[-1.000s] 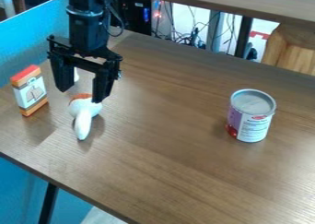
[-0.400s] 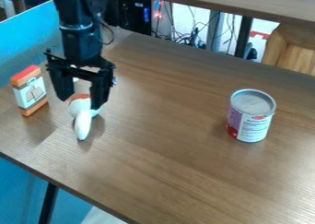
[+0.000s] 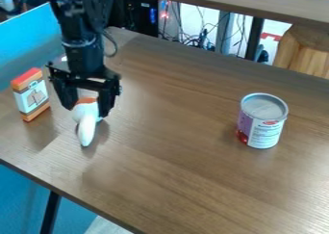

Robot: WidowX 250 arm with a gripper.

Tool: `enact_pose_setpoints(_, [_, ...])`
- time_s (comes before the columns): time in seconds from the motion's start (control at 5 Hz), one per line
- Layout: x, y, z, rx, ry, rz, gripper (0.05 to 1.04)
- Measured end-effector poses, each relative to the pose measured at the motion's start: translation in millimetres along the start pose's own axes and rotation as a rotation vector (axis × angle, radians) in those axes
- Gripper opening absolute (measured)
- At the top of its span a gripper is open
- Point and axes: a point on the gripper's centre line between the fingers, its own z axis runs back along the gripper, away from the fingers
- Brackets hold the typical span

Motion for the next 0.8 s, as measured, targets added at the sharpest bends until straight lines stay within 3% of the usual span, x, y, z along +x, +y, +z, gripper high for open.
enact_pose_setpoints(0.4, [3,-1,-30,0.003,0.062,0.134,1.001])
enact_pose_setpoints(0.8, [10,9,-48,0.052,0.142,0.174,0.941])
